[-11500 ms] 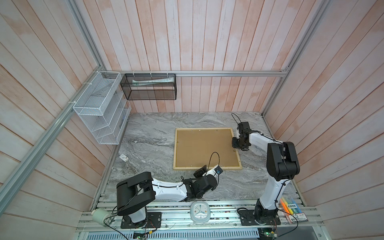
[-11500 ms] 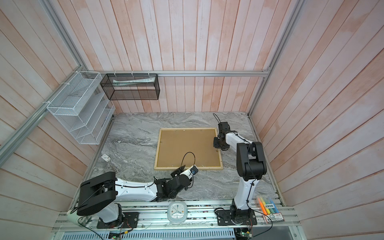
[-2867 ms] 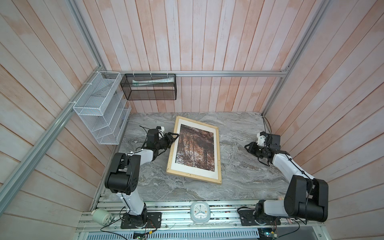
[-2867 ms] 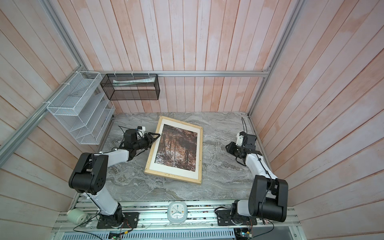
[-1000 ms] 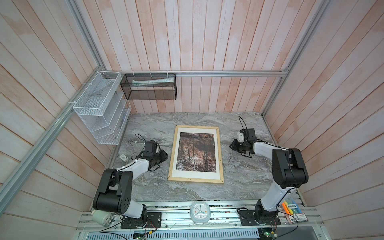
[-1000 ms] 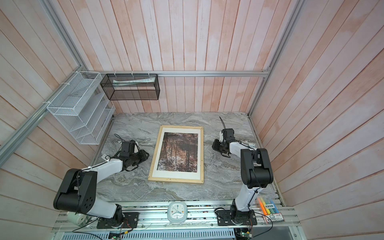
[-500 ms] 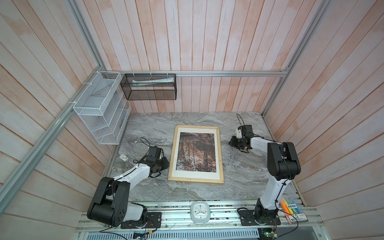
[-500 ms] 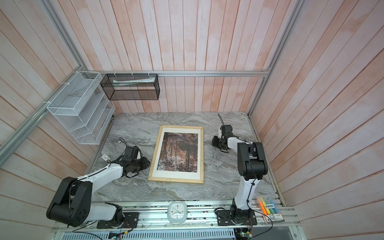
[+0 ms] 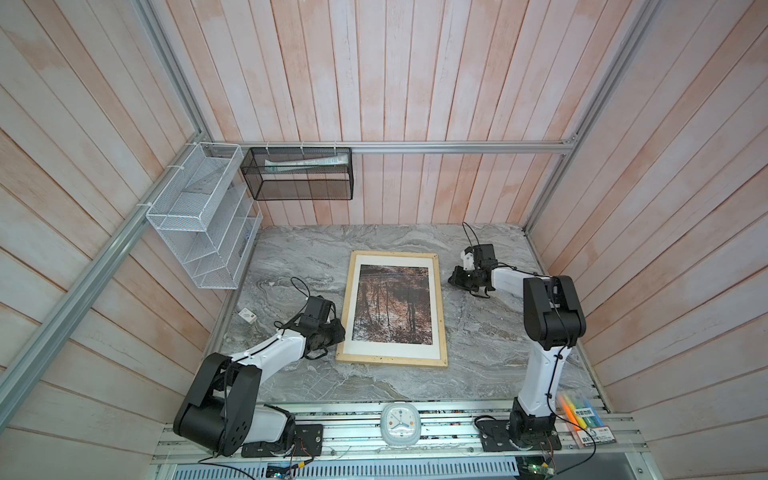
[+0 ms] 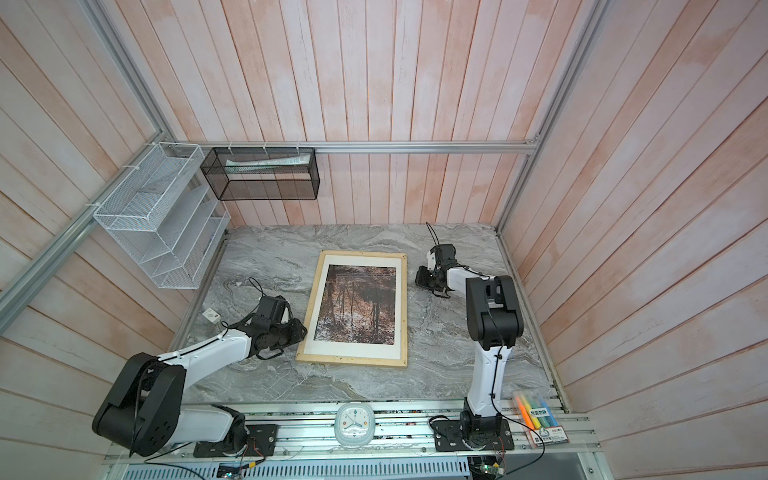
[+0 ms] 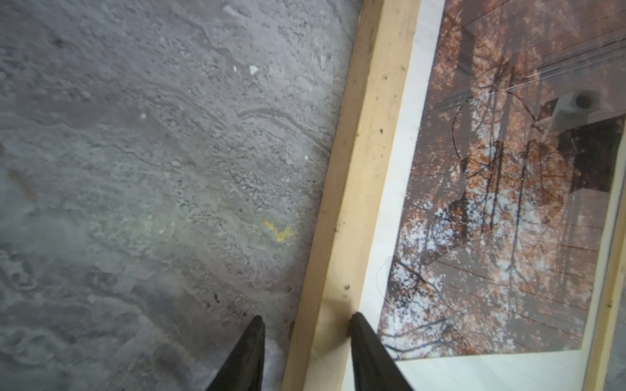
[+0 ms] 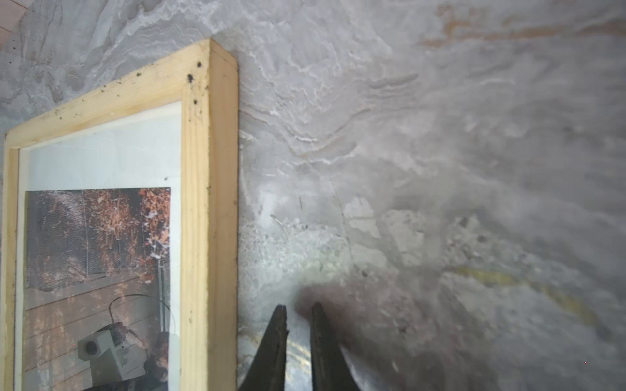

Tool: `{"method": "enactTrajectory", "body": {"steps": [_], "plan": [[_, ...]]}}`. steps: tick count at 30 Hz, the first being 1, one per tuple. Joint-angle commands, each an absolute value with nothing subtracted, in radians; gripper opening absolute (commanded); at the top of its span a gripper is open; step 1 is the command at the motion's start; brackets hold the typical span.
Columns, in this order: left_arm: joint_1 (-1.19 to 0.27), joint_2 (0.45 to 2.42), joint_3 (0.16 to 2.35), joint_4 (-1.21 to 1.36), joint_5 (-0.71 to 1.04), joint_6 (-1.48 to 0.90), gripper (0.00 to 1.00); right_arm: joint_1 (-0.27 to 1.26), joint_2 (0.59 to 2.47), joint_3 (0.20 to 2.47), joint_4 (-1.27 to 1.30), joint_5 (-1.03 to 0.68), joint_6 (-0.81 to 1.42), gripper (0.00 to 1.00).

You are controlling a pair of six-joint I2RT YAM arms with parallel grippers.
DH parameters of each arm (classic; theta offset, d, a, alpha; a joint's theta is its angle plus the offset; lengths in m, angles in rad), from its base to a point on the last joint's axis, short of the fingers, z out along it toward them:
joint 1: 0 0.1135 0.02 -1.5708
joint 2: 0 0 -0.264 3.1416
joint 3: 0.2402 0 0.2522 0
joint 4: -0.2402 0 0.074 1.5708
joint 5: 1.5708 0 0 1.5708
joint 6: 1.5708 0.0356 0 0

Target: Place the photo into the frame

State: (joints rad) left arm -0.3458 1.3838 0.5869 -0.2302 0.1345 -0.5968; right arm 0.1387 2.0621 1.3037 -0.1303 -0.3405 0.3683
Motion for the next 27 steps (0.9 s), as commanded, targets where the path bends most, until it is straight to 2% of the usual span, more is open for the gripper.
{"method": "enactTrajectory", "body": {"steps": [1, 27], "plan": [[-0.363, 1.377, 0.563, -0.266, 0.148, -0.607, 0.43, 0.159, 2.106, 1.344, -0.176, -0.351, 0.352, 0.17], [-0.535, 1.446, 0.633, -0.088, 0.332, -0.658, 0.43, 0.323, 2.276, 1.593, -0.261, -0.387, 0.356, 0.17]]}}
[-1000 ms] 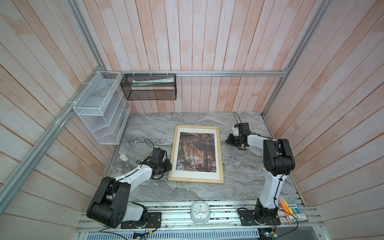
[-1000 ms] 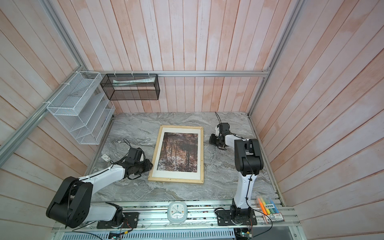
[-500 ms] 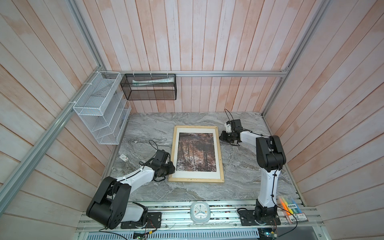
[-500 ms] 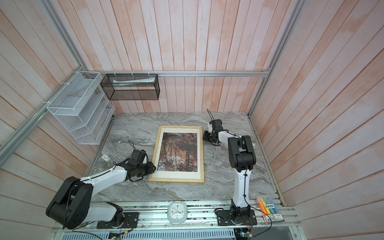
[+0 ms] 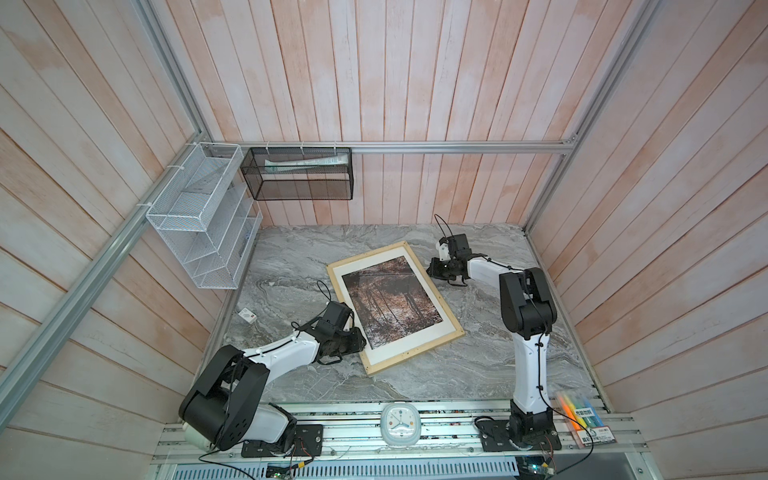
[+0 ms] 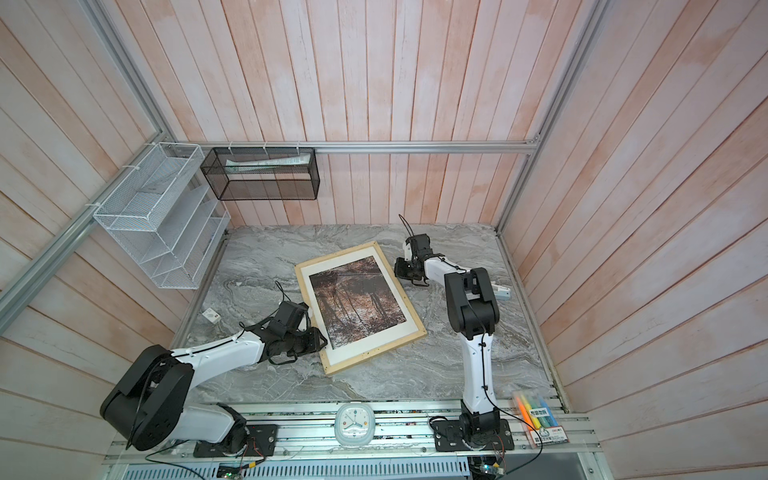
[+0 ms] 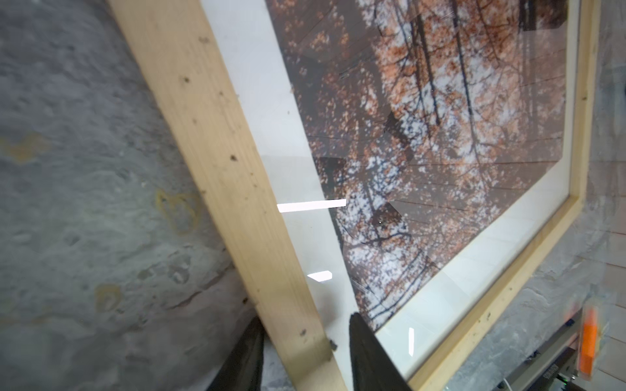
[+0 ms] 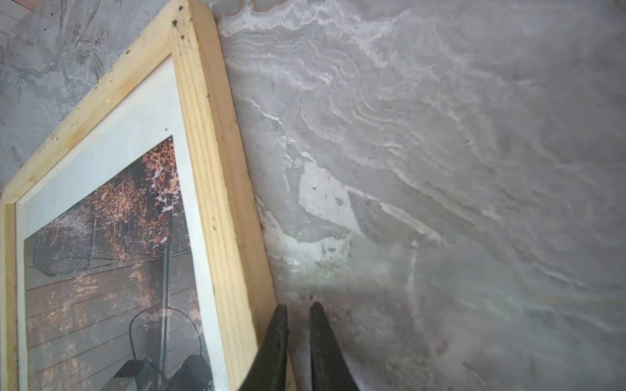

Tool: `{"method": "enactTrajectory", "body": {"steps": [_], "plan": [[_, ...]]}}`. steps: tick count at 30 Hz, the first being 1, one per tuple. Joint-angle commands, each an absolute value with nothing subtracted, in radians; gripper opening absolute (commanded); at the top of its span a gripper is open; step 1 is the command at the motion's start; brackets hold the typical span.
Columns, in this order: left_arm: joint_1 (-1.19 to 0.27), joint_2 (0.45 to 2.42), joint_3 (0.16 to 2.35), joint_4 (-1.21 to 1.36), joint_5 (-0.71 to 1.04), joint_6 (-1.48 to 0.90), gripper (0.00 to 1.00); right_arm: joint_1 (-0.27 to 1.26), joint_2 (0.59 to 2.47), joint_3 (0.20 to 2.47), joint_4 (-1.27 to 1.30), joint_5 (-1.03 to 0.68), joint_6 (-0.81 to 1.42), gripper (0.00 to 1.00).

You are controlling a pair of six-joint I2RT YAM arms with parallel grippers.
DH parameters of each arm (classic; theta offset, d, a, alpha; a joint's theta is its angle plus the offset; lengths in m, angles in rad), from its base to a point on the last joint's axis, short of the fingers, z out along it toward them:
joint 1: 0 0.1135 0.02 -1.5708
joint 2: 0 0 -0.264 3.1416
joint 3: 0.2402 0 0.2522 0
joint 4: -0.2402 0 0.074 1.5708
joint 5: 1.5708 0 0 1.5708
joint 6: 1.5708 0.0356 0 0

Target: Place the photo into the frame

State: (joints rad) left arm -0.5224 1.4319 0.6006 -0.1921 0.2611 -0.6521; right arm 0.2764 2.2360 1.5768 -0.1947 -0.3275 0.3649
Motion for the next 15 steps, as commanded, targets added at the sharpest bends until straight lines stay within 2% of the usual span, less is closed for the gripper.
{"method": "enactTrajectory", "body": {"steps": [1, 8, 15], "plan": [[-0.534, 1.447, 0.633, -0.08, 0.341, -0.658, 0.43, 0.328, 2.279, 1.596, -0.258, -0.399, 0.356, 0.17], [-0.531, 1.428, 0.639, -0.082, 0.344, -0.658, 0.43, 0.332, 2.269, 1.588, -0.245, -0.413, 0.346, 0.18], [-0.431, 1.34, 0.641, -0.092, 0.359, -0.634, 0.48, 0.273, 2.158, 1.476, -0.201, -0.397, 0.341, 0.24]]}}
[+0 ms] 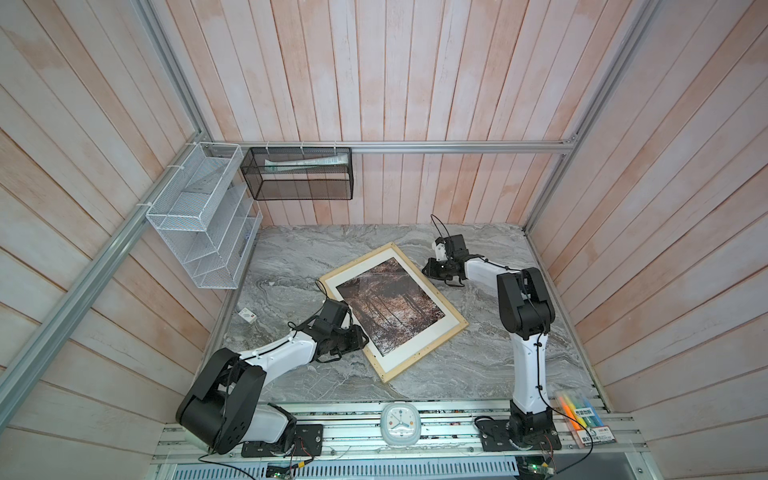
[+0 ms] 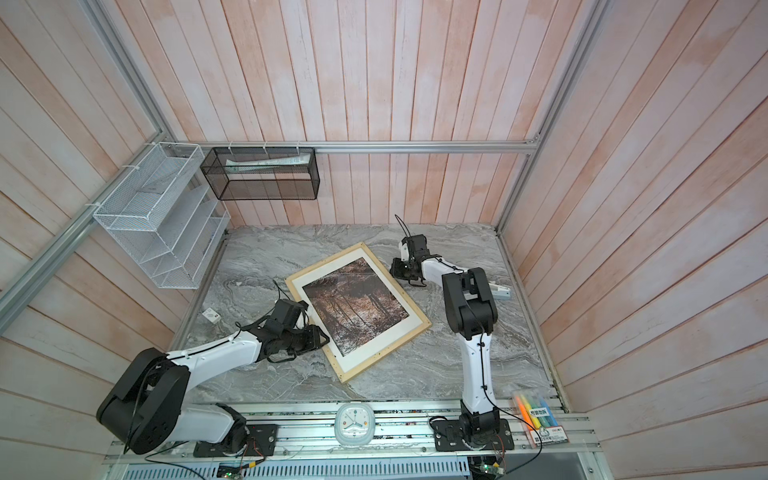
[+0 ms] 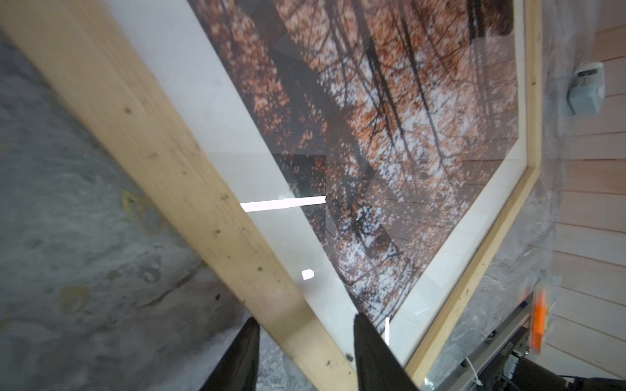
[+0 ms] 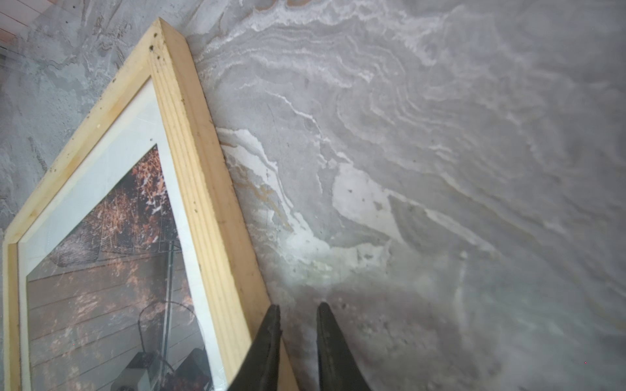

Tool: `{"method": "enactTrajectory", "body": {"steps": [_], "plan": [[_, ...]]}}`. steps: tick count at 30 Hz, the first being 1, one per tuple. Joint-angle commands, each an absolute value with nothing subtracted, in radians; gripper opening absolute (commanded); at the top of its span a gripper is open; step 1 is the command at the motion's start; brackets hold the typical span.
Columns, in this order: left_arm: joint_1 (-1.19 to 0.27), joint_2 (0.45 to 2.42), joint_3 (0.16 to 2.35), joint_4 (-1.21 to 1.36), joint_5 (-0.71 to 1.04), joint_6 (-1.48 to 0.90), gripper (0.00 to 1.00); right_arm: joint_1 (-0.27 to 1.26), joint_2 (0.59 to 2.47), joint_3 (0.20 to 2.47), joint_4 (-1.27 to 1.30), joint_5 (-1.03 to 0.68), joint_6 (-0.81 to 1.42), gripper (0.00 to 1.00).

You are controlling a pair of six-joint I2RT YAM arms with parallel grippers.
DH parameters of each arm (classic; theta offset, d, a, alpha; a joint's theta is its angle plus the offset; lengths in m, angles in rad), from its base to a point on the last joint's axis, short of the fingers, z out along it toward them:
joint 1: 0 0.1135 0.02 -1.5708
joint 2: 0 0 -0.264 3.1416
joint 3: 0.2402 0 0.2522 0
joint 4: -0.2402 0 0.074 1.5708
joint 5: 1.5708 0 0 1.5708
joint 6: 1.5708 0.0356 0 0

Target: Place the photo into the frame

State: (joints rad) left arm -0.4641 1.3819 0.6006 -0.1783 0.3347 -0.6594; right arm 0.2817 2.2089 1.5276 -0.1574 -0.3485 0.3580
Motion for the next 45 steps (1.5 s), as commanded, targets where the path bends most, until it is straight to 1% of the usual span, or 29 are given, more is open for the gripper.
{"method": "enactTrajectory", "body": {"steps": [1, 6, 9, 16, 23, 27, 30, 34, 39, 45], "plan": [[-0.412, 1.335, 0.648, -0.098, 0.353, -0.624, 0.49, 0.259, 2.132, 1.451, -0.192, -0.391, 0.341, 0.25], [-0.317, 1.375, 0.711, -0.097, 0.292, -0.584, 0.51, 0.188, 1.993, 1.293, -0.134, -0.388, 0.35, 0.28], [-0.258, 1.448, 0.767, -0.068, 0.274, -0.549, 0.52, 0.154, 1.902, 1.183, -0.102, -0.39, 0.357, 0.29], [-0.15, 1.656, 0.955, -0.028, 0.244, -0.496, 0.51, 0.089, 1.667, 0.906, -0.036, -0.417, 0.394, 0.37], [-0.098, 1.851, 1.159, -0.061, 0.223, -0.452, 0.5, 0.081, 1.47, 0.697, -0.005, -0.439, 0.447, 0.46], [-0.078, 1.922, 1.244, -0.082, 0.191, -0.413, 0.5, 0.08, 1.376, 0.617, -0.026, -0.446, 0.461, 0.47], [-0.065, 1.967, 1.284, -0.073, 0.181, -0.394, 0.5, 0.08, 1.316, 0.547, -0.001, -0.482, 0.491, 0.48], [-0.052, 2.048, 1.375, -0.117, 0.181, -0.389, 0.49, 0.088, 1.283, 0.486, 0.032, -0.53, 0.517, 0.51], [-0.05, 2.113, 1.442, -0.147, 0.201, -0.398, 0.48, 0.129, 1.29, 0.466, 0.037, -0.523, 0.519, 0.52], [-0.049, 2.156, 1.48, -0.182, 0.203, -0.411, 0.47, 0.179, 1.341, 0.455, 0.092, -0.534, 0.552, 0.52]]}}
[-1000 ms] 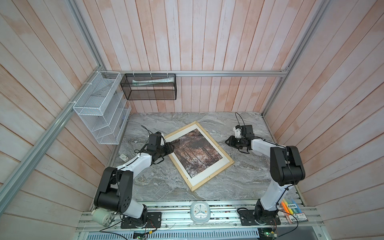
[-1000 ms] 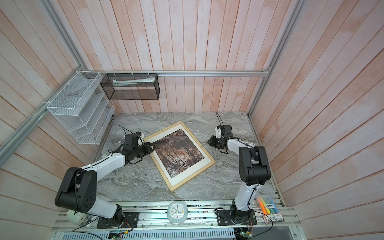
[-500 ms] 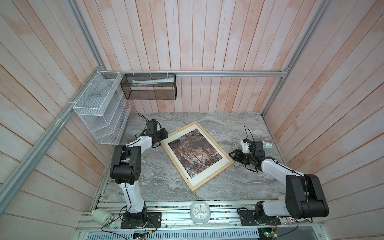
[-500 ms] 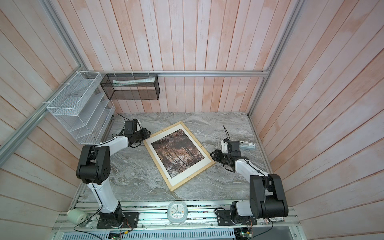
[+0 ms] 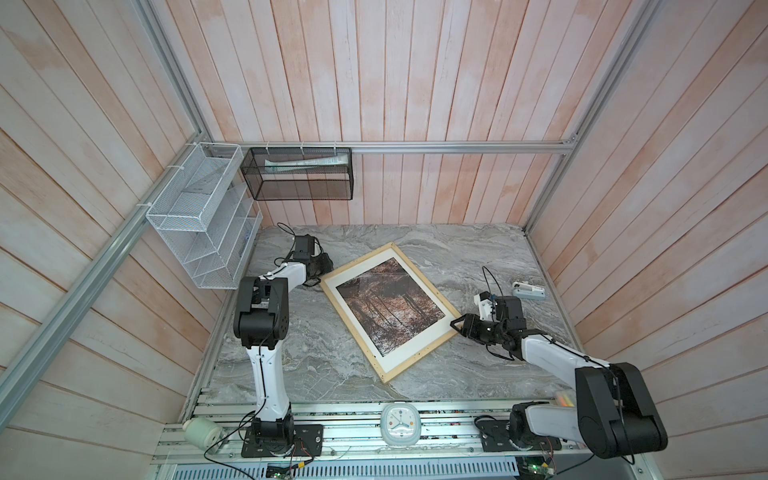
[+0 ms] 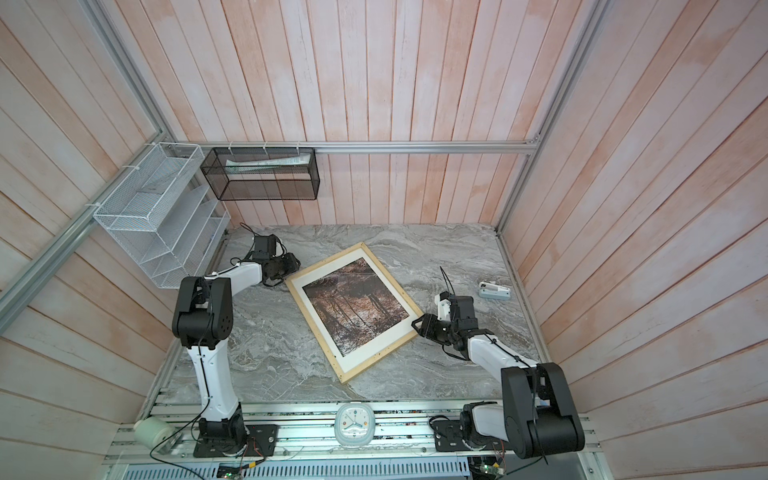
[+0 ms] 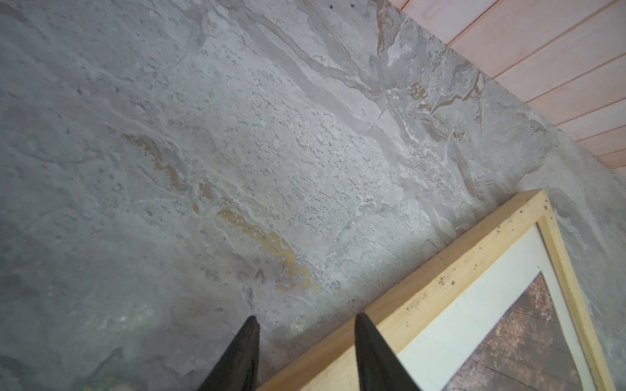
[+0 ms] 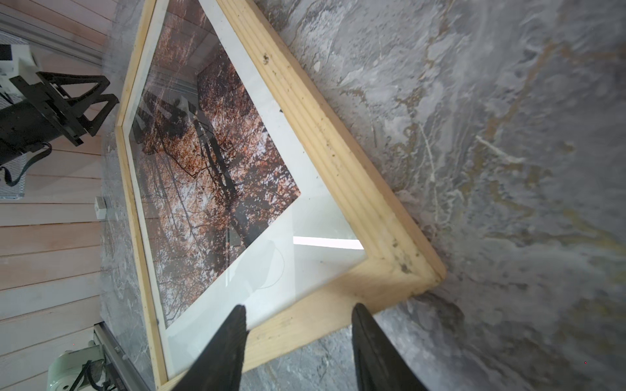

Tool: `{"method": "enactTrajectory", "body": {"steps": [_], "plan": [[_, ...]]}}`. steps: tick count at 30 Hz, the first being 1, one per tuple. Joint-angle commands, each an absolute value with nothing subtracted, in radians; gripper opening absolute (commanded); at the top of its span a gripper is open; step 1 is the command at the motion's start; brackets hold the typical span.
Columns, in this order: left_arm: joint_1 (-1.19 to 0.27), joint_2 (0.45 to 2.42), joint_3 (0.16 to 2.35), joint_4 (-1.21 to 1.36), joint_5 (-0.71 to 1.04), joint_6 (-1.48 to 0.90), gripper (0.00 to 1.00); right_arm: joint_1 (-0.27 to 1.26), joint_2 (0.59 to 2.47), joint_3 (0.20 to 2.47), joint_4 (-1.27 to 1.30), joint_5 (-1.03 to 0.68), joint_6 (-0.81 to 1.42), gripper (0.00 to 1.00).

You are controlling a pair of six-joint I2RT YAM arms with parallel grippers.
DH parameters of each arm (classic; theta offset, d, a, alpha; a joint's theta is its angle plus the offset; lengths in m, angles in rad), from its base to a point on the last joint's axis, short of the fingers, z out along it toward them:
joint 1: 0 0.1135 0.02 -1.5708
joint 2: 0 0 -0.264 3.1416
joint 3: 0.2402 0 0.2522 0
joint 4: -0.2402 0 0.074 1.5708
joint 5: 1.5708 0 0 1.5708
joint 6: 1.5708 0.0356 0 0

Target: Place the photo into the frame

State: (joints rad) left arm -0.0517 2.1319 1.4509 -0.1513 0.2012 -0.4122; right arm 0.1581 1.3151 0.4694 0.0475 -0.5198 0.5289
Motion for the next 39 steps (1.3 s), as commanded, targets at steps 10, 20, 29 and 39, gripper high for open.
{"method": "enactTrajectory", "body": {"steps": [10, 20, 29, 39], "plan": [[-0.049, 2.156, 1.449, -0.17, 0.229, -0.416, 0.47, 0.192, 1.28, 0.468, 0.002, -0.428, 0.542, 0.52], [-0.049, 2.116, 1.382, -0.136, 0.276, -0.42, 0.45, 0.191, 1.263, 0.485, -0.065, -0.413, 0.52, 0.52], [-0.049, 2.09, 1.307, -0.116, 0.304, -0.427, 0.44, 0.192, 1.329, 0.501, -0.03, -0.43, 0.517, 0.52], [-0.053, 1.986, 1.127, -0.033, 0.394, -0.516, 0.45, 0.192, 1.437, 0.594, 0.016, -0.429, 0.507, 0.51]]}}
